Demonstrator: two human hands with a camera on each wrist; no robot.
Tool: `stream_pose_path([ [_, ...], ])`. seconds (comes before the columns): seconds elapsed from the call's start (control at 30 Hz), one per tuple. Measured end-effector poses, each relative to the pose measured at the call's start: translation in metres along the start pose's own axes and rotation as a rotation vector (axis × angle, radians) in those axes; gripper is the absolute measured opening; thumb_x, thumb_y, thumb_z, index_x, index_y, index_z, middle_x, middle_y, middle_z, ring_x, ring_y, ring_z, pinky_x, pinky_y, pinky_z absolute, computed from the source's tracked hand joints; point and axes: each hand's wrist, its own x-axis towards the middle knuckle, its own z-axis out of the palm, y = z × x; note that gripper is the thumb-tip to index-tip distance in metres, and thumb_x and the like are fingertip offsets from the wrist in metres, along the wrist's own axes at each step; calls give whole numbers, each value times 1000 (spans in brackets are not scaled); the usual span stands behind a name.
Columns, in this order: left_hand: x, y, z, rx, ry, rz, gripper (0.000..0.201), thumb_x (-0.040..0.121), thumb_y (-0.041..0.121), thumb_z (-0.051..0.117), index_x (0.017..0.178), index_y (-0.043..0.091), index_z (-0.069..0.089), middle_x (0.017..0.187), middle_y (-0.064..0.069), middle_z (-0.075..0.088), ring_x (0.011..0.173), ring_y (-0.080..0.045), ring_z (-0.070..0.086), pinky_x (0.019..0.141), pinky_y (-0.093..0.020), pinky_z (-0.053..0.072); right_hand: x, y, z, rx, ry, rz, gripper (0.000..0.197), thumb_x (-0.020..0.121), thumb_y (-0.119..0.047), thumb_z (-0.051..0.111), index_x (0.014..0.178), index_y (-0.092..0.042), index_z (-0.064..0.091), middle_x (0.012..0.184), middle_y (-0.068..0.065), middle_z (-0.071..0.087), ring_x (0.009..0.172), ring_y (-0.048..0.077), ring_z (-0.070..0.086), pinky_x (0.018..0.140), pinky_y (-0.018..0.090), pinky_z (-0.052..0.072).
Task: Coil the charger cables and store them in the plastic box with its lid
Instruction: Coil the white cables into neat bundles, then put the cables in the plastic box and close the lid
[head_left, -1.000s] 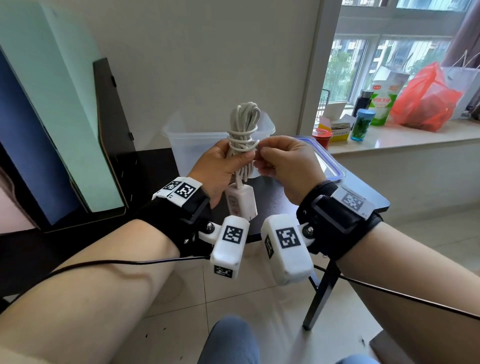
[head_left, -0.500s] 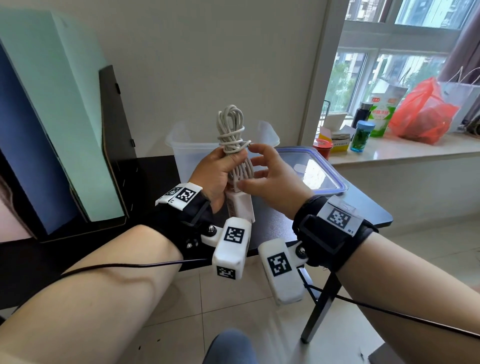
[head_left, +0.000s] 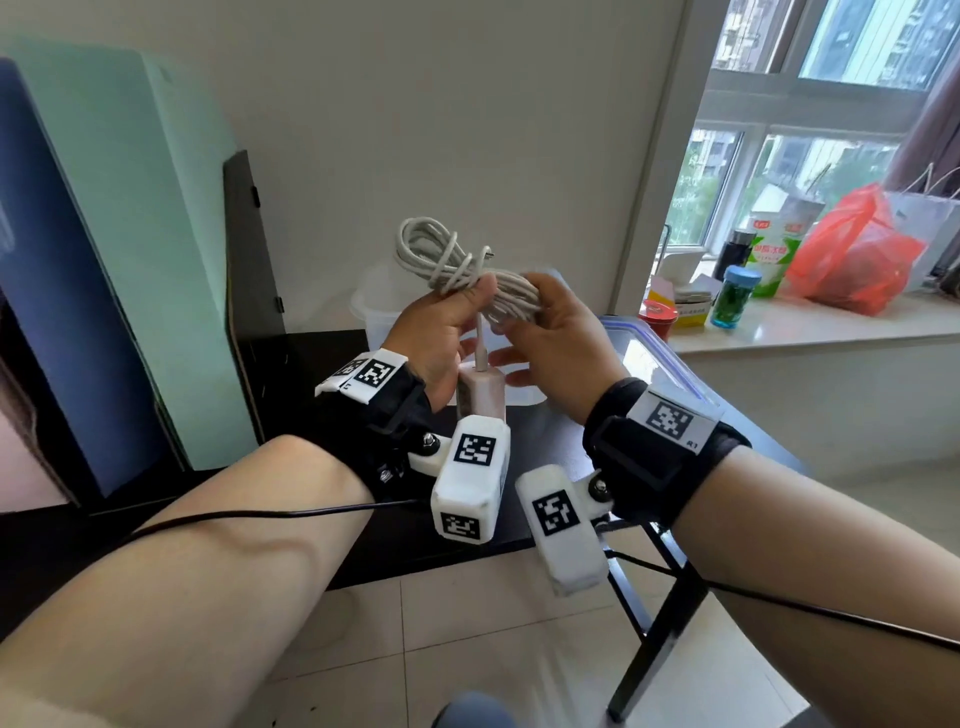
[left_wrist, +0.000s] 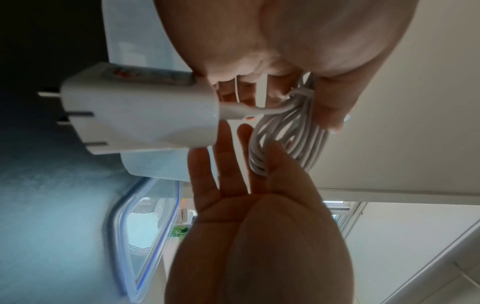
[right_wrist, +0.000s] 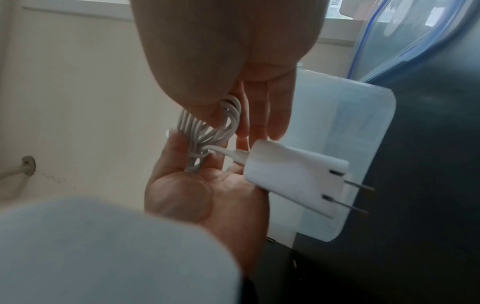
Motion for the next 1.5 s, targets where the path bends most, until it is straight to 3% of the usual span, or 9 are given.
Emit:
stream_pose_path([
  [0.13, 5, 18, 1, -41, -39, 38, 16, 90, 17, 53, 79, 14, 64, 59, 5, 68, 57, -8, 65, 48, -20, 50, 11, -19, 1, 93, -15, -13, 17, 91, -11, 46, 103, -23, 50, 82, 1, 64, 54, 14, 64, 47, 26, 49],
  [0.3, 15, 37, -3, 34, 25, 111, 8, 82, 19, 61, 86, 14, 66, 78, 0, 66, 85, -19, 57, 82, -35, 46, 30, -41, -4, 234, 18, -20, 16, 92, -12, 48, 105, -20, 51, 80, 3, 60, 58, 18, 64, 51, 28, 51],
  [0.43, 20, 38, -9, 104, 71, 80, 32, 86, 18, 58, 116, 8, 59, 86, 2, 62, 82, -16, 55, 68, -26, 42, 48, -56, -9, 321, 69, -23, 16, 93, -10, 43, 103, -20, 50, 85, 6, 57, 65, 23, 64, 53, 29, 52],
  [0.7, 29, 33, -33, 202, 187, 102, 21, 85, 20, 58, 104, 23, 65, 95, 9, 62, 98, -10, 53, 92, -28, 39, 87, -52, -10, 390, 241, -2, 20, 92, -10, 42, 108, -20, 48, 87, 6, 55, 64, 24, 66, 56, 31, 55],
  [0.87, 37, 26, -49, 284, 323, 217, 18, 86, 17, 55, 101, 21, 65, 92, 15, 61, 85, 6, 54, 80, -10, 40, 103, -18, -10, 187, 218, 79, 23, 92, -7, 38, 105, -25, 46, 84, 6, 54, 57, 22, 60, 56, 34, 52],
  [0.97, 43, 21, -59, 366, 401, 246, 14, 84, 19, 57, 95, 24, 65, 96, 9, 62, 90, -2, 55, 72, -12, 36, 107, -1, -10, -65, 116, 123, 28, 89, -6, 40, 110, -24, 46, 86, 8, 56, 60, 26, 62, 58, 37, 52],
  [1.17, 51, 3, -73, 523, 443, 125, 23, 63, 40, 56, 85, 42, 60, 131, -1, 52, 116, -14, 52, 99, -30, 41, 108, -2, 1, -820, -107, 24, 32, 86, -16, 46, 118, -19, 51, 109, 11, 64, 99, 33, 61, 90, 42, 50],
  [1.3, 49, -3, -73, 650, 460, 115, 35, 78, 31, 57, 113, 30, 60, 137, 2, 36, 123, -15, 43, 107, -35, 37, 110, -4, 6, -1073, -259, 31, 42, 93, -18, 42, 135, -12, 41, 136, 8, 51, 119, 26, 51, 94, 28, 40],
  [1.5, 47, -6, -73, 737, 467, 125, 37, 81, 27, 54, 117, 25, 60, 135, 4, 33, 128, -17, 39, 110, -38, 35, 113, 5, -1, -911, -123, 51, 37, 86, -27, 51, 123, -23, 53, 122, 1, 62, 108, 24, 58, 94, 33, 46],
])
